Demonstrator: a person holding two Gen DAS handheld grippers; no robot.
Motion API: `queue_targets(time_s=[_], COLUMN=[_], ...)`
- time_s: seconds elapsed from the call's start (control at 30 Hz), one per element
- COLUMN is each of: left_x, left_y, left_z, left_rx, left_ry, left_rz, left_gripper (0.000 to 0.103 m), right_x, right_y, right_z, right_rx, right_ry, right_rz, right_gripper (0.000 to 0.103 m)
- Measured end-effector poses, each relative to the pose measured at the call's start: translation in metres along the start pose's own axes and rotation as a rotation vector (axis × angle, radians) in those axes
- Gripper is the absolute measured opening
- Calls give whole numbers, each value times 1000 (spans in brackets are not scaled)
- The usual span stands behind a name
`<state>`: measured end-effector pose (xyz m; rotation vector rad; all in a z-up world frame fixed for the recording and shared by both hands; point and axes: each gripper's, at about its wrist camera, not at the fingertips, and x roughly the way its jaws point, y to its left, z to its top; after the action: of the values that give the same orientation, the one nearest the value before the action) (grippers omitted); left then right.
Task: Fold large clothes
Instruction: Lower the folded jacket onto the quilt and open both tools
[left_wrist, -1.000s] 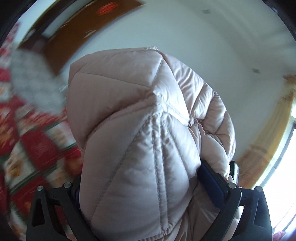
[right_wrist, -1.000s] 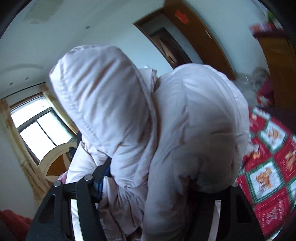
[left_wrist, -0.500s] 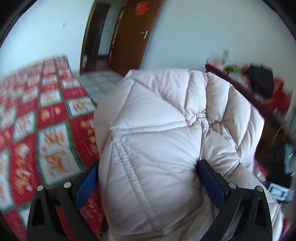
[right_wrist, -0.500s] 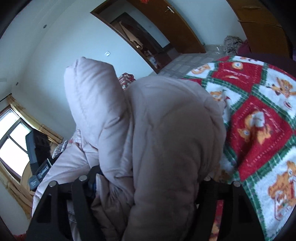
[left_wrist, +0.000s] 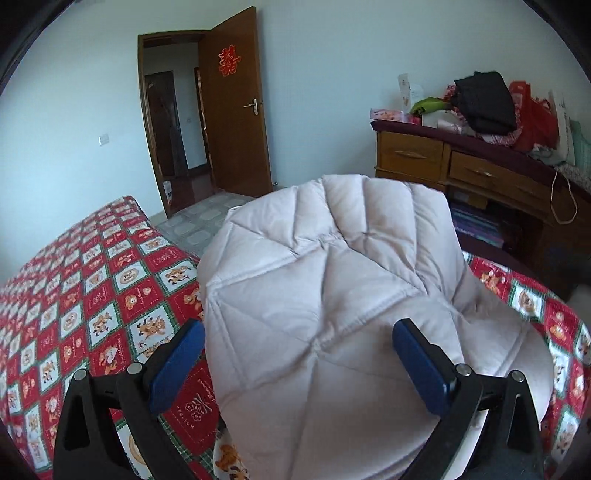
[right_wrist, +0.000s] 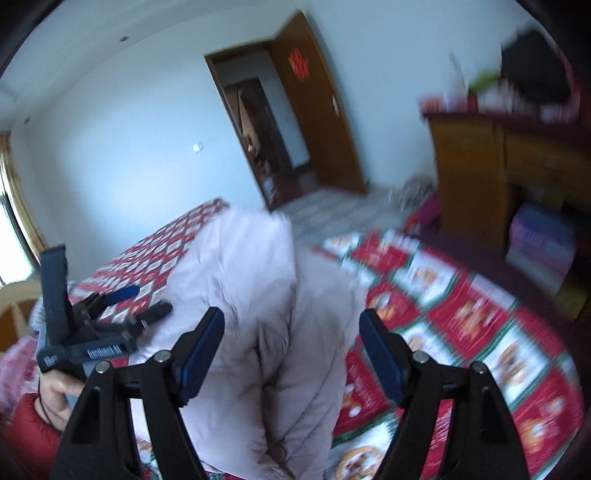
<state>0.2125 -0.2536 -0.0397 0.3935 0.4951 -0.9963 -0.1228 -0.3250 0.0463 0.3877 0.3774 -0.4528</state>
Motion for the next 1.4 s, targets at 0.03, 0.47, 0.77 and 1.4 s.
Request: queue_targets(time_s=[0.03,0.47,0.77,1.4], left_x=[-5,23,37,-97], left_y=[-7,-23,-35,-61], left_z=[-2,-26,-35,-61], left_rx=[7,-72,-25,-58], left_ry=[3,109,115,60], left_rz=[15,49,123,271], left_gripper=[102,102,102,102], right_x=[3,129,140,4], right_y=[10,-10,-7,22], right_z=[4,-61,-76,-77], right_rx=[-24,98,47,-28], right_ry=[9,244,222,71], right_rz=[4,-39,-129,-105], right_gripper=[77,41,41,91])
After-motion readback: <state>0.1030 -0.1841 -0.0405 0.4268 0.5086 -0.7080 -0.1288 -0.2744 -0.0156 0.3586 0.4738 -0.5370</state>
